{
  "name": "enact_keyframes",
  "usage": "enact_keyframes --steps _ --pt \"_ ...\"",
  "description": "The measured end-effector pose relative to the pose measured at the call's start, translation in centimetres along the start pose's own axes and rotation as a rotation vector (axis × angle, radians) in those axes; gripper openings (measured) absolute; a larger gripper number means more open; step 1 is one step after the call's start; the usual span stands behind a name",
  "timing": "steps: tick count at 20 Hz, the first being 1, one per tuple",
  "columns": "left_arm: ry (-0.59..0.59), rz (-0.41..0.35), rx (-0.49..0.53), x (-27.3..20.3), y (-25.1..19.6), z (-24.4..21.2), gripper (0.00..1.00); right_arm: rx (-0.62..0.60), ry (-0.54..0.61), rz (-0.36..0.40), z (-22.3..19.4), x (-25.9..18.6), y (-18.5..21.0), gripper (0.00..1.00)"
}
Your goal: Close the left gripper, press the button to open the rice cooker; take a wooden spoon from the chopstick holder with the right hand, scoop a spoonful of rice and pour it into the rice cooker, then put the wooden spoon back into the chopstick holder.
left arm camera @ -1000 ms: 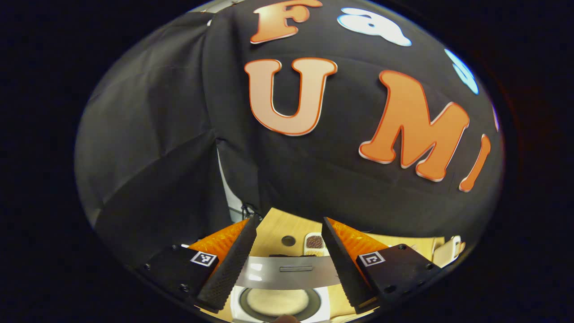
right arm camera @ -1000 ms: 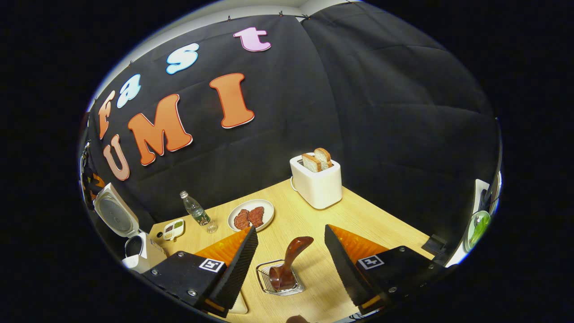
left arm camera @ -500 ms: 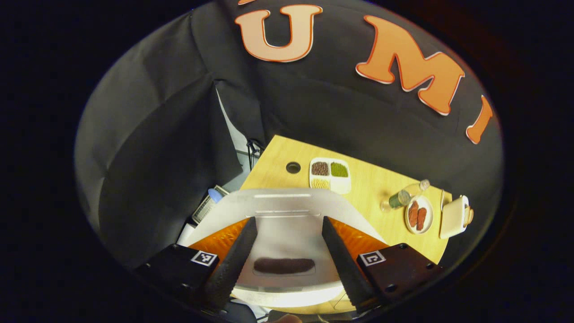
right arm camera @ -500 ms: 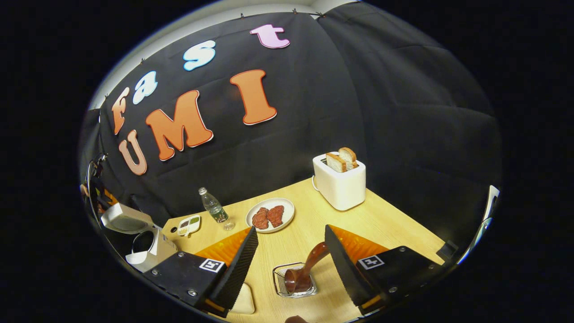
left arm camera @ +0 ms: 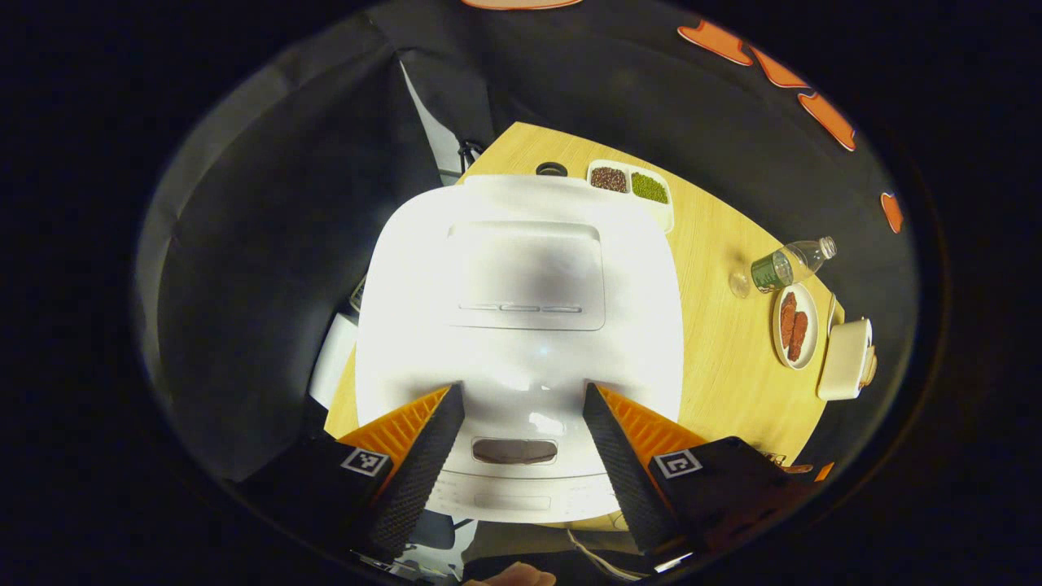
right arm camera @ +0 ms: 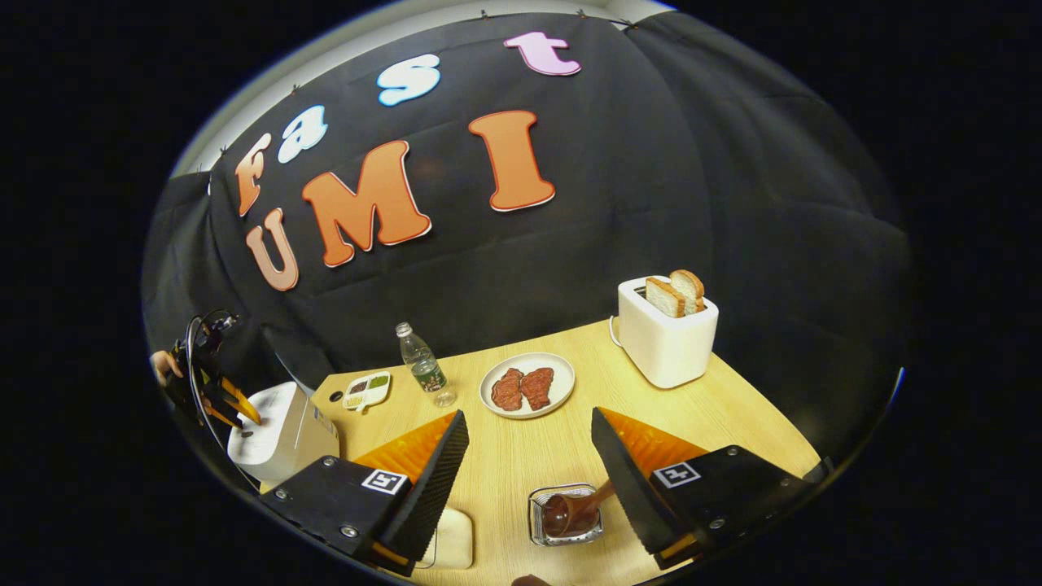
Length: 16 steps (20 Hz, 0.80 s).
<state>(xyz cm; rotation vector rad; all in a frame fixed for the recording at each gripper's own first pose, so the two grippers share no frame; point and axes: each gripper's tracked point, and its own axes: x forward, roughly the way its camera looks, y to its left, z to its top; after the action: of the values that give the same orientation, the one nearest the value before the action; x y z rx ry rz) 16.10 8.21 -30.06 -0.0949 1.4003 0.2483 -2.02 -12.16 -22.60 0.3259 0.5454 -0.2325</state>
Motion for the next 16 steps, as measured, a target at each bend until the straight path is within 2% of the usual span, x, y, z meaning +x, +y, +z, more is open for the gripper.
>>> enact_keyframes --steps 4,6,8,12,16 --pt "-0.122 -0.025 0.067 -0.1 -0.3 0.7 1.0 -0.1 -0.035 0.044 1.5 0.0 3.2 0.94" --pt "-0.211 -0.078 0.054 -0.9 -1.4 0.8 1.0 -0.127 -0.068 0.073 3.1 0.1 5.1 0.94" --pt "-0.371 -0.139 0.082 -3.9 -2.8 1.7 1.0 -0.146 -0.113 0.096 5.1 0.1 6.7 0.94" --pt "-0.746 -0.205 0.16 -13.3 -5.7 3.2 1.0 -0.165 -0.21 0.126 9.3 -0.5 9.9 0.94" --pt "-1.036 -0.202 0.248 -21.1 -7.2 1.9 1.0 -0.199 -0.303 0.204 12.3 -1.8 13.8 0.94"
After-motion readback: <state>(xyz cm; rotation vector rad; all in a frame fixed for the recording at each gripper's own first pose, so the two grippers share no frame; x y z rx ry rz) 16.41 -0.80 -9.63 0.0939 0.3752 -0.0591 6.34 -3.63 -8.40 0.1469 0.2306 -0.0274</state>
